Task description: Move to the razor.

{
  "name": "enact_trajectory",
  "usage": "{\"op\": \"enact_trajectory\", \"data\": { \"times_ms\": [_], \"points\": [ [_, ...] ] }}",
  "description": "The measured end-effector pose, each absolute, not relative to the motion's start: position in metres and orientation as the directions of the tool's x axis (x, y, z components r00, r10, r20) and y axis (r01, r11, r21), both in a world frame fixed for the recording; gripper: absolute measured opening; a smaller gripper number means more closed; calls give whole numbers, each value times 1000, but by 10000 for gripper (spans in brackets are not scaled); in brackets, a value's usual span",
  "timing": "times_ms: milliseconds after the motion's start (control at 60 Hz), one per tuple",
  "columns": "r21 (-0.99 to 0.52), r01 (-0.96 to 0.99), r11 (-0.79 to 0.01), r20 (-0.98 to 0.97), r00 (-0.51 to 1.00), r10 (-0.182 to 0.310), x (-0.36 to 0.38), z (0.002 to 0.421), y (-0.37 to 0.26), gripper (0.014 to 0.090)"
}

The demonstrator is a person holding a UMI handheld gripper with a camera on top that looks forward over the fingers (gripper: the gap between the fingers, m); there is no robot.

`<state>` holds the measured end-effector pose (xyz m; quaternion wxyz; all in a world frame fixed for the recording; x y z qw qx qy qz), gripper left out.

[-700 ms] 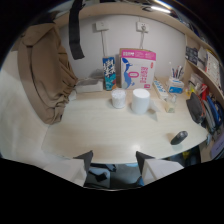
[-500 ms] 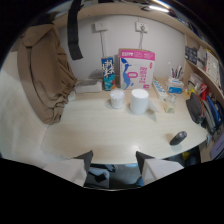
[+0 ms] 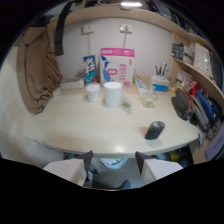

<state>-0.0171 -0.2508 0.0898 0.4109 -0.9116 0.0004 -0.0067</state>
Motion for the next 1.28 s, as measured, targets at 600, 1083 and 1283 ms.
{"op": "enact_trajectory", "data": {
  "times_ms": [600,1083,1283],
  "points": [
    [-723,-56,-689,8,996,-90,126,27,-227,871],
    [-721,-10,-693,1,1000,-16,133,15,-182,870],
    [-718,-30,-695,-14,999,-29,130,14,-184,868]
  ]
}}
